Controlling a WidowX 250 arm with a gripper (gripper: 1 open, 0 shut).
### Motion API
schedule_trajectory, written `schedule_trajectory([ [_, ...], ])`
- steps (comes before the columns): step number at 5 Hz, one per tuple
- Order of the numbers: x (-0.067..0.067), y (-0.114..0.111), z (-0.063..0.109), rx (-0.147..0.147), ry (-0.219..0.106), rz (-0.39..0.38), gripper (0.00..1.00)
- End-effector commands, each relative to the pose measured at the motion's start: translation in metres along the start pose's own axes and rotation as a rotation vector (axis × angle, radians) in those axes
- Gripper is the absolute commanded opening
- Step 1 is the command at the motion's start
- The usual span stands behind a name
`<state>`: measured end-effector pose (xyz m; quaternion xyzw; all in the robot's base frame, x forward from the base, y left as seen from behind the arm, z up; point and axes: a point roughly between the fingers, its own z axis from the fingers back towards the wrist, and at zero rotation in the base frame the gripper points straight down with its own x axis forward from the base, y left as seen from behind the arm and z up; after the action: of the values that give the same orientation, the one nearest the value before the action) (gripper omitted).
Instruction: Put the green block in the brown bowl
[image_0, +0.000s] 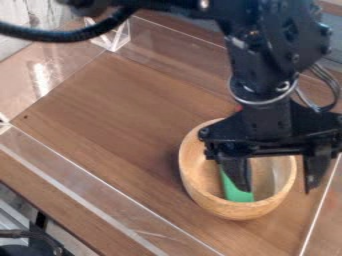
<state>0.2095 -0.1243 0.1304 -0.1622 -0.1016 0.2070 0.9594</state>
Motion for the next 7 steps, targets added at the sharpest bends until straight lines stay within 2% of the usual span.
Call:
schedule_trajectory([
  [1,0.006,-0.009,0.016,-0.028,-0.023,-0.053,1.00],
  [2,0.006,-0.009,0.021,-0.020,-0.018,-0.094,1.00],
  [4,0.023,0.011,0.013,-0.017,-0.036,-0.110,1.00],
  [5,0.027,0.019,0.016,-0.020,-0.039,-0.128,1.00],
  [6,0.026,0.020,0.020,-0.013,-0.037,-0.150,1.00],
  [7,0.027,0.016,0.031,0.004,-0.048,-0.168,1.00],
])
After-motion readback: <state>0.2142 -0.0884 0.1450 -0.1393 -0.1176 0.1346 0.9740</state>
